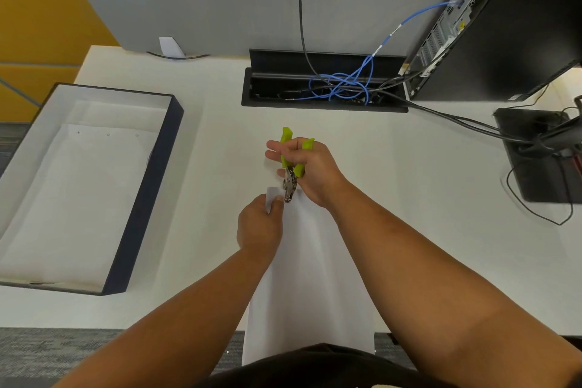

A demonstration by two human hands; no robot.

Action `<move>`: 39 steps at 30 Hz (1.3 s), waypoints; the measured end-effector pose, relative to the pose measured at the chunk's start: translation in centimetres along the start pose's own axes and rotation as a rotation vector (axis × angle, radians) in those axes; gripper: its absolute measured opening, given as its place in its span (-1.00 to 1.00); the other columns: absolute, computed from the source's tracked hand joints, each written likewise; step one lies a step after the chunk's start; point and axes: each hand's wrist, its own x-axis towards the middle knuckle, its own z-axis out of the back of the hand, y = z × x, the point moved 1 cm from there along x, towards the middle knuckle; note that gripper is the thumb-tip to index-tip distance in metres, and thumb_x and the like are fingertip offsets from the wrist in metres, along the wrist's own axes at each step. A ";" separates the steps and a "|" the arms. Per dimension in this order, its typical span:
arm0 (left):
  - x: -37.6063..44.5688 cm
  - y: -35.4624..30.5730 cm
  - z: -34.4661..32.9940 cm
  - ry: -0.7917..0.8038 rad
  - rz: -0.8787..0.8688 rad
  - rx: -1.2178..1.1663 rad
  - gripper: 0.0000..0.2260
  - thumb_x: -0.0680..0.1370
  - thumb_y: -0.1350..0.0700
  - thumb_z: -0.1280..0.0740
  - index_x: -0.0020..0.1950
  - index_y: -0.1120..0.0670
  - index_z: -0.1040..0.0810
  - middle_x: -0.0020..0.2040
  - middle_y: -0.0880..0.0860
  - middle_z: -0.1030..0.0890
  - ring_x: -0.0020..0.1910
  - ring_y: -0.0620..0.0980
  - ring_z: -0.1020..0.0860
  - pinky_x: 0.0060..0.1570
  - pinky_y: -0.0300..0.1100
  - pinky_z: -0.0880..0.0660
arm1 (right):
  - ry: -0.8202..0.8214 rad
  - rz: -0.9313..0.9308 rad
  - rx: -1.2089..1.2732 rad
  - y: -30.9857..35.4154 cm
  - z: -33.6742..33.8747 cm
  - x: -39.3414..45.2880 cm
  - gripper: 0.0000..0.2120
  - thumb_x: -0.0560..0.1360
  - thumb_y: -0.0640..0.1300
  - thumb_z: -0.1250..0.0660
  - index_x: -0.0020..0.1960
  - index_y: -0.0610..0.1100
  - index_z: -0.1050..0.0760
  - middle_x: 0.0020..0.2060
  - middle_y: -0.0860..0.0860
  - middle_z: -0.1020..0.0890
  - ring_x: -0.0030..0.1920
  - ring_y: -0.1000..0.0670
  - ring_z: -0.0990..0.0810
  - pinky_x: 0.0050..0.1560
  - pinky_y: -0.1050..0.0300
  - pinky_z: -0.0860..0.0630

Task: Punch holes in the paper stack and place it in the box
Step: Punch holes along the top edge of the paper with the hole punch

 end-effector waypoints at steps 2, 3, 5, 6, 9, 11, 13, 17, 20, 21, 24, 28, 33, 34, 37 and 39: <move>0.0 0.0 0.0 0.008 -0.006 -0.005 -0.77 0.59 -0.09 -0.20 -0.12 -0.01 -0.55 -0.20 0.00 -0.62 -0.18 0.03 -0.58 -0.11 -0.04 -0.57 | -0.008 0.011 -0.035 0.0 -0.1 0.1 -0.92 0.53 -0.29 -0.31 0.00 -0.26 -0.54 0.19 -0.11 -0.64 0.17 -0.08 -0.63 0.24 -0.13 -0.48; 0.0 0.0 0.0 0.014 -0.011 -0.016 -0.76 0.59 -0.09 -0.20 -0.10 0.00 -0.57 -0.20 0.00 -0.62 -0.18 0.03 -0.59 -0.11 -0.03 -0.58 | -0.049 0.011 -0.033 0.0 -0.2 0.2 -0.93 0.52 -0.28 -0.34 -0.01 -0.24 -0.56 0.17 -0.12 -0.65 0.17 -0.09 -0.63 0.24 -0.10 -0.49; -0.1 0.2 0.0 0.026 -0.013 -0.043 -0.75 0.59 -0.09 -0.20 -0.07 0.02 -0.58 -0.19 0.00 -0.63 -0.18 0.02 -0.60 -0.11 0.00 -0.59 | -0.163 0.001 0.000 0.0 0.0 0.5 -0.95 0.48 -0.26 -0.40 -0.06 -0.19 -0.60 0.09 -0.14 -0.67 0.18 -0.14 -0.62 0.21 -0.05 -0.51; -0.2 0.2 0.1 0.029 -0.011 -0.057 -0.75 0.59 -0.08 -0.20 -0.06 0.02 -0.59 -0.19 -0.01 -0.63 -0.17 0.02 -0.60 -0.11 0.00 -0.59 | -0.202 -0.006 0.012 -0.1 0.2 0.6 -0.96 0.47 -0.26 -0.42 -0.08 -0.17 -0.60 0.05 -0.13 -0.67 0.17 -0.15 -0.62 0.19 -0.05 -0.51; -0.1 0.3 0.2 0.031 -0.004 -0.105 -0.77 0.58 -0.05 -0.22 -0.11 0.04 -0.58 -0.22 0.01 -0.62 -0.16 0.07 -0.60 -0.12 -0.02 -0.57 | -0.232 -0.020 -0.019 0.1 0.7 0.7 -0.91 0.49 -0.23 -0.41 -0.02 -0.20 -0.59 0.05 -0.14 -0.67 0.13 -0.11 -0.65 0.17 -0.14 -0.51; 0.0 0.3 0.3 0.039 -0.007 -0.145 -0.78 0.58 -0.04 -0.24 -0.12 0.04 -0.59 -0.21 0.02 -0.63 -0.16 0.06 -0.60 -0.09 0.01 -0.58 | -0.243 -0.025 -0.032 0.4 1.1 0.5 -0.88 0.51 -0.22 -0.38 0.03 -0.22 -0.57 0.11 -0.17 -0.66 0.12 -0.10 -0.66 0.16 -0.20 -0.52; -0.1 0.5 0.3 0.055 -0.007 -0.185 -0.79 0.58 -0.05 -0.25 -0.06 0.02 -0.61 -0.17 0.00 -0.65 -0.14 0.03 -0.61 -0.04 0.04 -0.59 | -0.259 -0.027 -0.034 0.6 1.3 0.3 -0.90 0.53 -0.20 -0.36 0.04 -0.18 -0.55 0.14 -0.17 -0.64 0.10 -0.10 -0.66 0.14 -0.22 -0.53; -0.3 1.1 0.5 0.072 -0.011 -0.242 -0.79 0.57 -0.06 -0.29 -0.07 0.03 -0.62 -0.15 0.04 -0.66 -0.11 0.08 -0.63 -0.02 0.09 -0.60 | -0.289 -0.022 -0.078 0.8 2.0 -0.1 -0.94 0.55 -0.17 -0.34 0.01 -0.13 -0.55 0.08 -0.16 -0.64 0.03 -0.11 -0.68 0.11 -0.23 -0.55; -0.6 1.0 1.0 0.075 -0.002 -0.279 -0.81 0.58 -0.03 -0.29 -0.09 0.03 -0.62 -0.15 0.05 -0.66 -0.10 0.08 -0.62 -0.05 -0.01 -0.58 | -0.292 -0.011 -0.066 1.1 2.6 -0.4 -0.93 0.54 -0.18 -0.34 0.02 -0.14 -0.54 0.05 -0.18 -0.62 -0.06 -0.10 -0.66 0.08 -0.21 -0.57; -0.7 1.0 1.1 0.076 -0.003 -0.281 -0.82 0.58 -0.03 -0.29 -0.08 0.03 -0.62 -0.14 0.05 -0.66 -0.09 0.07 -0.62 -0.06 -0.04 -0.58 | -0.295 -0.005 -0.064 1.1 2.7 -0.5 -0.92 0.55 -0.17 -0.33 0.03 -0.14 -0.52 0.06 -0.20 -0.62 -0.09 -0.09 -0.64 0.06 -0.20 -0.58; -1.0 1.1 1.3 0.086 0.008 -0.299 -0.85 0.58 -0.04 -0.30 -0.13 -0.04 -0.59 -0.13 0.05 -0.66 -0.09 0.07 -0.63 -0.04 -0.01 -0.60 | -0.341 0.016 -0.086 0.9 2.9 -0.7 -0.82 0.57 -0.09 -0.32 0.10 -0.15 -0.41 0.09 -0.26 -0.61 -0.16 -0.07 -0.61 -0.05 -0.15 -0.61; -1.2 1.4 1.1 0.075 0.040 -0.285 -0.85 0.57 -0.05 -0.31 -0.19 -0.09 -0.56 -0.14 0.05 -0.66 -0.11 0.08 -0.63 0.00 0.08 -0.60 | -0.382 0.031 -0.110 0.2 3.0 -0.8 -0.70 0.57 -0.05 -0.32 0.18 -0.09 -0.26 0.03 -0.25 -0.63 -0.21 -0.08 -0.62 -0.14 -0.15 -0.63; -1.0 1.6 1.0 0.082 0.067 -0.259 -0.86 0.56 -0.06 -0.31 -0.17 -0.09 -0.58 -0.17 -0.01 -0.66 -0.14 0.04 -0.63 0.00 0.11 -0.60 | -0.349 0.017 0.004 -0.5 2.9 -0.9 -0.64 0.58 -0.08 -0.30 0.34 0.05 -0.30 -0.13 -0.18 -0.62 -0.23 -0.06 -0.57 -0.22 -0.01 -0.57; -1.0 1.6 0.9 0.085 0.064 -0.254 -0.86 0.56 -0.06 -0.30 -0.16 -0.09 -0.58 -0.17 -0.02 -0.66 -0.14 0.02 -0.63 0.00 0.10 -0.60 | -0.340 0.008 0.003 -0.6 2.9 -0.9 -0.65 0.59 -0.07 -0.30 0.34 0.02 -0.34 -0.13 -0.17 -0.61 -0.22 -0.06 -0.56 -0.20 0.00 -0.56; -0.8 1.7 0.9 0.087 0.066 -0.246 -0.86 0.56 -0.06 -0.30 -0.15 -0.07 -0.58 -0.17 -0.02 -0.66 -0.15 0.03 -0.63 0.00 0.10 -0.60 | -0.345 0.001 -0.034 -0.7 3.0 -0.6 -0.76 0.58 -0.02 -0.30 0.22 -0.06 -0.48 -0.15 -0.14 -0.59 -0.22 -0.05 -0.57 -0.08 -0.08 -0.62; -0.8 1.7 0.9 0.093 0.064 -0.243 -0.86 0.56 -0.07 -0.30 -0.16 -0.10 -0.57 -0.17 -0.03 -0.66 -0.15 0.02 -0.63 0.00 0.10 -0.60 | -0.358 0.006 -0.037 -0.8 2.9 -0.4 -0.84 0.58 -0.01 -0.30 0.12 -0.04 -0.51 -0.18 -0.12 -0.57 -0.24 -0.05 -0.57 -0.05 -0.13 -0.65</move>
